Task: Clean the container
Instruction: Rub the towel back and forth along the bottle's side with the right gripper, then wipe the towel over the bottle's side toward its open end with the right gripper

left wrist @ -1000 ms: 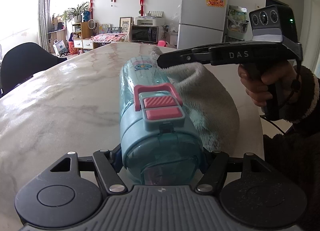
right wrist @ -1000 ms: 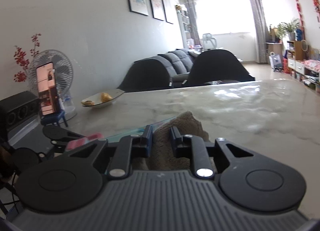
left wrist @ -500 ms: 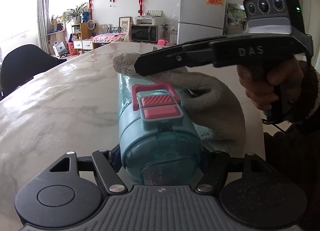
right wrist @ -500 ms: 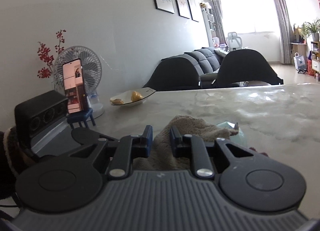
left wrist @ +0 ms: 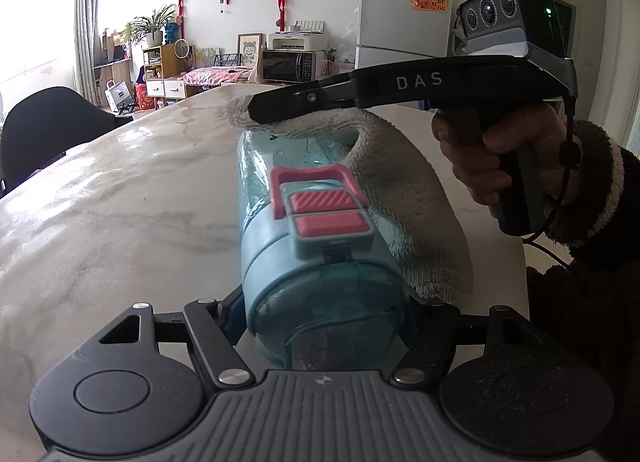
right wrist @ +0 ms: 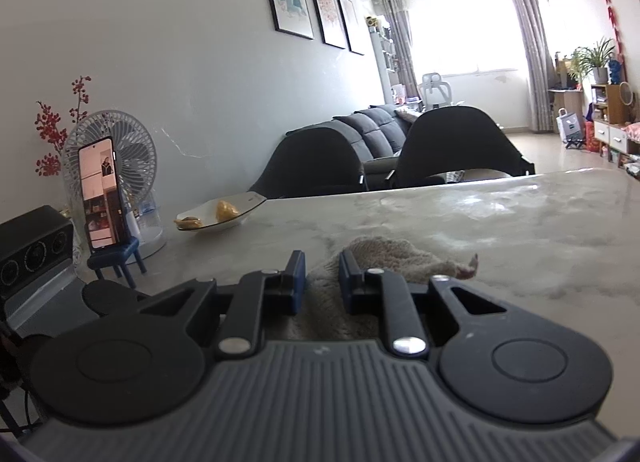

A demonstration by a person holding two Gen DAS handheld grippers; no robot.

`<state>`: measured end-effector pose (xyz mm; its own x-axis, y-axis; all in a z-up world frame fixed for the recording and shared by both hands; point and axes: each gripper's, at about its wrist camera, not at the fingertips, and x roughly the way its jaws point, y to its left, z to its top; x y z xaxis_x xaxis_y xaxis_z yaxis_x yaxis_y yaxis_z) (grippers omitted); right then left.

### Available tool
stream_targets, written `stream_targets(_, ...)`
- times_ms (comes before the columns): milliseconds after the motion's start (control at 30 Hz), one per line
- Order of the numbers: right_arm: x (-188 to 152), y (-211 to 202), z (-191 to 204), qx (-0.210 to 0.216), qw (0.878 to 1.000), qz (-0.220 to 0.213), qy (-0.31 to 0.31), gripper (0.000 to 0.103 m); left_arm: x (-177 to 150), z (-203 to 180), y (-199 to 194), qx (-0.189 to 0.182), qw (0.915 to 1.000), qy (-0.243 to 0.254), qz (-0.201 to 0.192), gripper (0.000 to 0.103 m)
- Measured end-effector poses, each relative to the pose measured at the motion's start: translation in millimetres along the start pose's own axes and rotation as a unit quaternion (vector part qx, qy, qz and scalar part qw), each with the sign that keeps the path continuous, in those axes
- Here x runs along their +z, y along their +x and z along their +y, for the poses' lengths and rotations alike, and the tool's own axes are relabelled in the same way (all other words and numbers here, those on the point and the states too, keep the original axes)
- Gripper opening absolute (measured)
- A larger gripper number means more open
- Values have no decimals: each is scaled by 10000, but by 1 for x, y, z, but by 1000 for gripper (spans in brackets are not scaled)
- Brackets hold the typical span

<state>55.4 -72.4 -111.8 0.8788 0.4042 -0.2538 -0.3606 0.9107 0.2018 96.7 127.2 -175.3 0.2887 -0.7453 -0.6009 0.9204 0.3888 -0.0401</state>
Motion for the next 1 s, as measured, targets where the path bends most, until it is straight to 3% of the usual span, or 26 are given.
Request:
stream_targets(200,1,-3,2,-208,9997,-8,-97,18,0,-2,0,-22,10000,-5,-3,72)
stream_targets(367,3,-13,4,-383,9992,-95,-71,29,0,-2,0,-42,10000,-38,-8,72)
stream_targets(600,-2,-15,0,-508,9987,9,63,29,0,-2,-1,-45,10000,-51,-7,72)
stream_targets(667,-7,-13,6,-573,9984,0,-21,25,-1,-8,0,-48,10000,-57,-9,72)
stream_targets(767,-8,-14,16,-641,9977,-11,-237,9,-1,-6,-2,-101,9998,-143,-33,71)
stream_targets(867,-7,-16,25,-607,9973,17,-403,7,-2,-5,-4,-134,9997,-208,-51,72)
stream_targets(1000,-3,-20,33,-234,9990,41,-379,7,-3,-8,-4,-98,9998,-162,-37,72)
